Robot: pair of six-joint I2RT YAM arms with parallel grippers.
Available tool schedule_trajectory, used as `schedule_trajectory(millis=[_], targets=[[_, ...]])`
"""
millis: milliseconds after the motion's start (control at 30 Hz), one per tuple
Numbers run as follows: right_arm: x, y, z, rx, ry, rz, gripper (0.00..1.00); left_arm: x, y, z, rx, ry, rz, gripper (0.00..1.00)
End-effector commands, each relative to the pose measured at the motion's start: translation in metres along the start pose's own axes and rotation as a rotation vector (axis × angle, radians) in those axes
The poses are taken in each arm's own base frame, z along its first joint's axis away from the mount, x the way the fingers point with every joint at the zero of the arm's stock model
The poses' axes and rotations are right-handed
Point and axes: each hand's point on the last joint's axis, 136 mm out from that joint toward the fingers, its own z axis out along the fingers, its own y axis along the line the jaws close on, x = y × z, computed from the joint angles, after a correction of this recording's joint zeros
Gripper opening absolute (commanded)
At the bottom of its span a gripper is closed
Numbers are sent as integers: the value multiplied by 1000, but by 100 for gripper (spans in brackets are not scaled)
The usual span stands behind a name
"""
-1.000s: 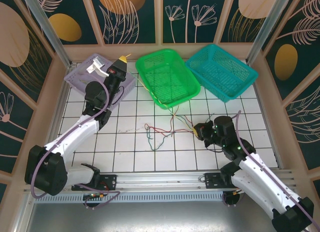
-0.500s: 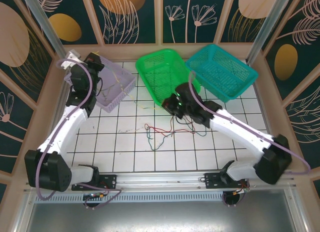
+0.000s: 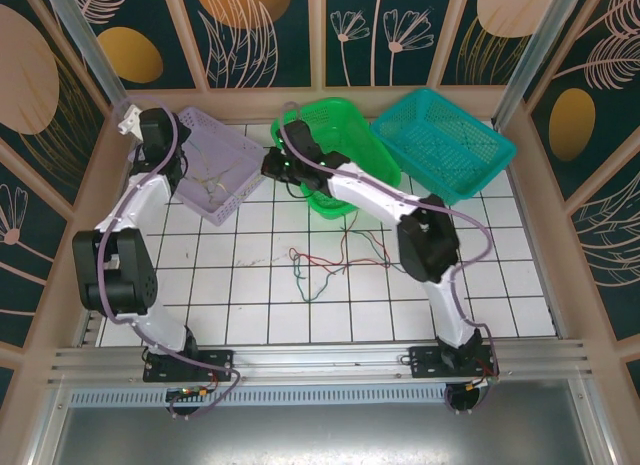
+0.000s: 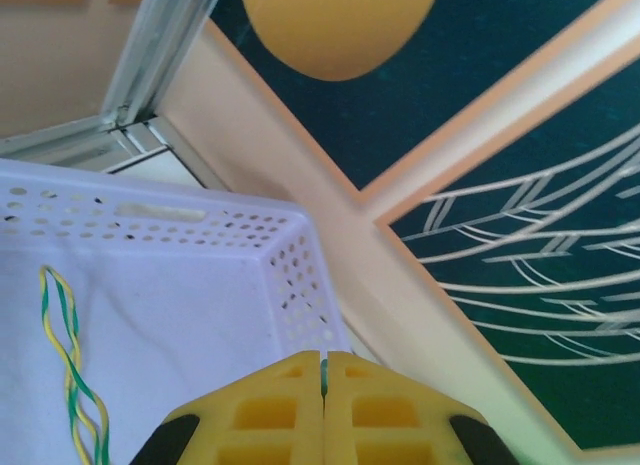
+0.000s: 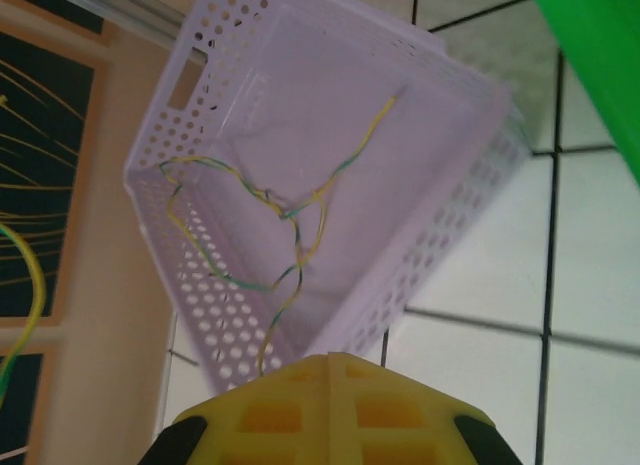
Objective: Untangle the cables
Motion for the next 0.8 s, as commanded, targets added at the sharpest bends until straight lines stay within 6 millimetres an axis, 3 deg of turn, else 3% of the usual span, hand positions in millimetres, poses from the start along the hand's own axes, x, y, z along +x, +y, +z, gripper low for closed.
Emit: schedule_trajectory(millis=[0,167,267,367,500,633,767], targets=[[-31,13,21,-37,-58,-90,0,6,10,26,-31,61,38,0],[-56,4,60,-51,-121,-103,0,30,27,57,-69,123,82,2],[-59,-1,79,-86,-144,-124,0,45,37,79,-94,182,119,16],[-59,5,85,-131,-162,-155,0,52,39,91,-103,227,149,28],[-59,14,83,-167,-157,-162,0,43,42,88,-132,201,181,46],[-58,20,82,-179,-160,-158,3,32,35,79,-135,193,207,82],[-54,17,85,-171,-155,-154,14,29,27,70,-132,234,221,89]])
